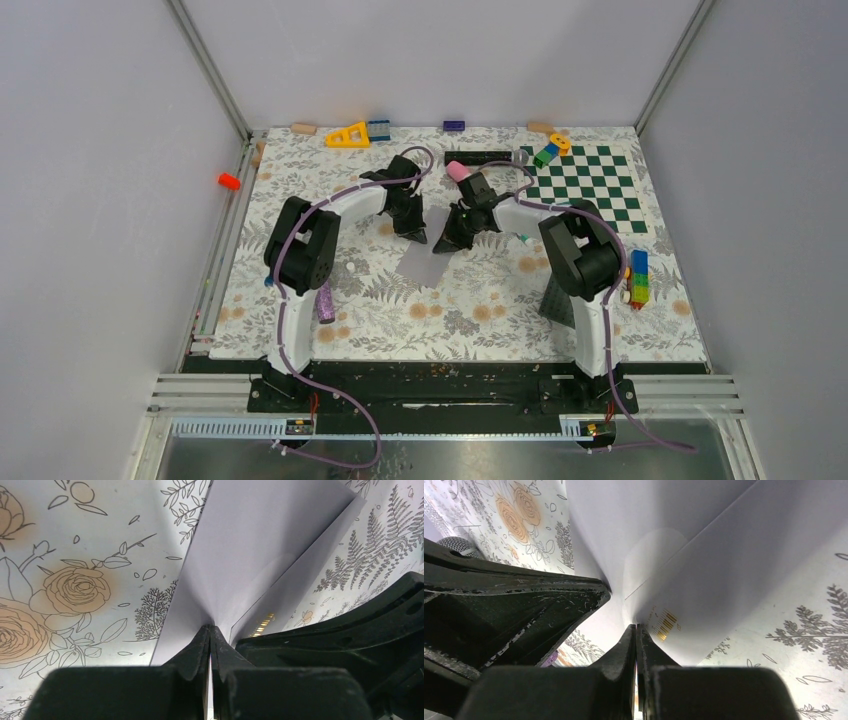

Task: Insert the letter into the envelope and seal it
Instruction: Seal the envelope flap at the center of the board.

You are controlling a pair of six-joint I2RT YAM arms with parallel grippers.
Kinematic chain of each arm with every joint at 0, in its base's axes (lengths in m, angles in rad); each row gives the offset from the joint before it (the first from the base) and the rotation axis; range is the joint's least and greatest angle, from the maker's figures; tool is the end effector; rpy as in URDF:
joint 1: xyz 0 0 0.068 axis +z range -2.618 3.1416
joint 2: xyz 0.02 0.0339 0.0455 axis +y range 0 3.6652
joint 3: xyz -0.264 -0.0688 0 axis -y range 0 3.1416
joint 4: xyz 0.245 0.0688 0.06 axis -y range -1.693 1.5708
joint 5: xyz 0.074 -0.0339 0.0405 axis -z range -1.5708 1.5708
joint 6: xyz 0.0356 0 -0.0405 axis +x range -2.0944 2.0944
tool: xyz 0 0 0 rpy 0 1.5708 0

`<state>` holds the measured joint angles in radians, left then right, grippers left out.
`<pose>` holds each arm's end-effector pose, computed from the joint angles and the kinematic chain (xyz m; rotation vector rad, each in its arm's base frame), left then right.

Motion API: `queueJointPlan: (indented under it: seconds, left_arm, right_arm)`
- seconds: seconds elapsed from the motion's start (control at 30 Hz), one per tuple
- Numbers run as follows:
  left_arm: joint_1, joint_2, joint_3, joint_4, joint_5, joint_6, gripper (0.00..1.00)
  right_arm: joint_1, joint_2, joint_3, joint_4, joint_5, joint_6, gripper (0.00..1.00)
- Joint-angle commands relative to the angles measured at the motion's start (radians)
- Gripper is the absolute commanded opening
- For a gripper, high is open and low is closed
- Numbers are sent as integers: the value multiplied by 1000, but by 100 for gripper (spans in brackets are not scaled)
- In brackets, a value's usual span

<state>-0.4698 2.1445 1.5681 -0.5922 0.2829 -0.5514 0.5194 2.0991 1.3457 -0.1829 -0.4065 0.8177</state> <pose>0.3912 -0.2097 0.1525 -0.0337 2.8602 -0.6401 0.3716 0.2287 0.1317 0.2220 2.7149 0.9927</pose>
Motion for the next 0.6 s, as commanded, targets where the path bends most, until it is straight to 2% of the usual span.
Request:
queueJointPlan:
  seconds: [0.0, 0.57]
  left_arm:
    - [1, 52, -4, -44, -94, -4, 0]
    - [0, 42, -22, -41, -101, -15, 0]
  right_arm:
    - [11, 16, 40, -64, 65, -34, 0]
    - [89, -40, -2, -108, 99, -91, 0]
